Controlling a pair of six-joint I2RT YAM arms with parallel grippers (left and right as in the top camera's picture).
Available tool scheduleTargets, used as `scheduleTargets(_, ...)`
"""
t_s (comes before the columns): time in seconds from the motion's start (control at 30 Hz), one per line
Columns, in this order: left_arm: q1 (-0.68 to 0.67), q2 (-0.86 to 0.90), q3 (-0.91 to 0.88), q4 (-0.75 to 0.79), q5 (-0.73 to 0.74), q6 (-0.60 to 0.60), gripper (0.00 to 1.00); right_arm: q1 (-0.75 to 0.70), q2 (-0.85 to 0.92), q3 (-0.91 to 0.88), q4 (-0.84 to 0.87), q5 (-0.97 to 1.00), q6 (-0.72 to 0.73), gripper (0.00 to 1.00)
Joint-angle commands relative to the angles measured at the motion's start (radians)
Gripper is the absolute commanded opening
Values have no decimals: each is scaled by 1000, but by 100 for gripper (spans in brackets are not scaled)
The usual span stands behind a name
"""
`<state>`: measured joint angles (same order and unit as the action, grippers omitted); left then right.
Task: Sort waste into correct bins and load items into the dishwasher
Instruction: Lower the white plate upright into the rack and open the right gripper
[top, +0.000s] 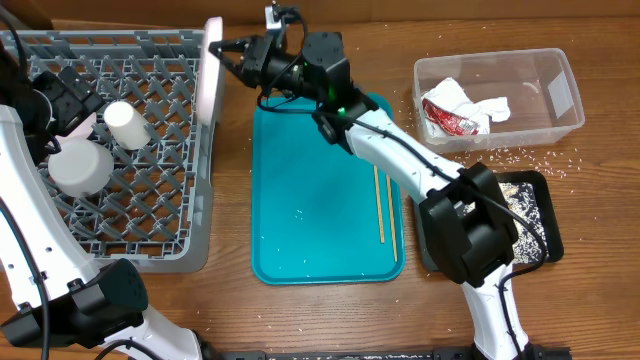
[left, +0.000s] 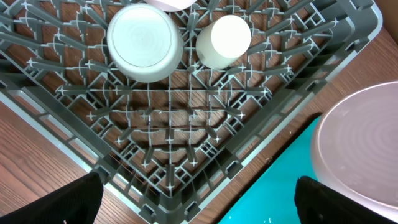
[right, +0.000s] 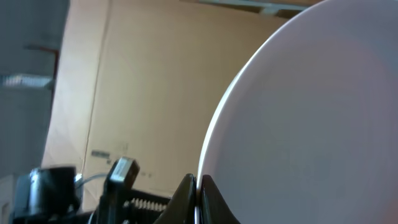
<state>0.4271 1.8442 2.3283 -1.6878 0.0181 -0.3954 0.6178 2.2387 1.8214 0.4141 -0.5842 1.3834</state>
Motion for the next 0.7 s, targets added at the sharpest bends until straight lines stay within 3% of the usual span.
scheduleTargets(0.0, -2, 0, -3, -2, 0, -20, 100, 33, -3, 20, -113, 54, -4, 4)
scheduleTargets(0.17, -2, 0, -3, -2, 0, -20, 100, 69, 5, 18, -120, 85, -26, 4)
scheduleTargets(0.37, -2, 0, -3, -2, 0, -20, 100, 64, 4, 20, -7, 71, -53, 4)
scheduleTargets(0.67, -2, 0, -3, -2, 0, -20, 100, 69, 4, 26, -23, 58, -58, 4)
